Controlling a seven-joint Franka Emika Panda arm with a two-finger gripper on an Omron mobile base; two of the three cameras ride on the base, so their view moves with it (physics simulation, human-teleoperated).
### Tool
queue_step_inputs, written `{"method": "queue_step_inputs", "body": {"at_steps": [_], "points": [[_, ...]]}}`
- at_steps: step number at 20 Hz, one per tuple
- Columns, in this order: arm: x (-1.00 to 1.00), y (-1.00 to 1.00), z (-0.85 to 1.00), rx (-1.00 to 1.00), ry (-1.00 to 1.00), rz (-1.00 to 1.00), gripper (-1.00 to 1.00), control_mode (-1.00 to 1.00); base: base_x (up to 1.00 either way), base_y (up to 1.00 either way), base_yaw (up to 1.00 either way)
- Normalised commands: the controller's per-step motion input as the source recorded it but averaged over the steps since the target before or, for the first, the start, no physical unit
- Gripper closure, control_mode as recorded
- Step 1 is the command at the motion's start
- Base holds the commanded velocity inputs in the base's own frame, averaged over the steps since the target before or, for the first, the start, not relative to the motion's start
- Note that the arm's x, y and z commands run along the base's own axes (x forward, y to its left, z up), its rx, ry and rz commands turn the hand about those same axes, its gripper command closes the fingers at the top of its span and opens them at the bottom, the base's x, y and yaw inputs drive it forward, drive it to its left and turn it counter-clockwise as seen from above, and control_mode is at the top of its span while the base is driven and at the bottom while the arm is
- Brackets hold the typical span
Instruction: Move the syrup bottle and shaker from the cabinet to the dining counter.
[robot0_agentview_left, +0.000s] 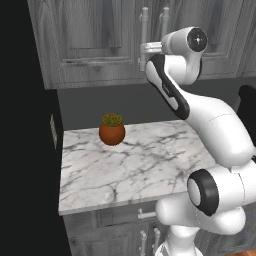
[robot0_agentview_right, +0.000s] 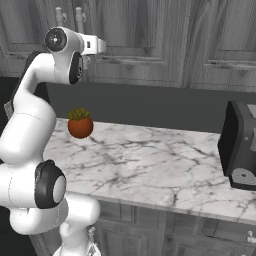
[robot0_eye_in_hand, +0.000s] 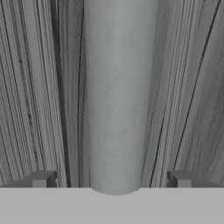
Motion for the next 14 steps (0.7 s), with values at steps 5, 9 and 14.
{"method": "queue_step_inputs", "body": {"at_steps": [5, 9, 14], "points": [[0.58, 0.06, -0.06, 0.00, 0.00, 0.00, -1.00, -1.00, 0.00, 0.00, 0.00], [0.54, 0.03, -0.07, 0.00, 0.00, 0.00, -1.00, -1.00, 0.00, 0.00, 0.00], [0.20, 0.01, -0.03, 0.00, 0.00, 0.00, 1.00, -1.00, 0.00, 0.00, 0.00]]}}
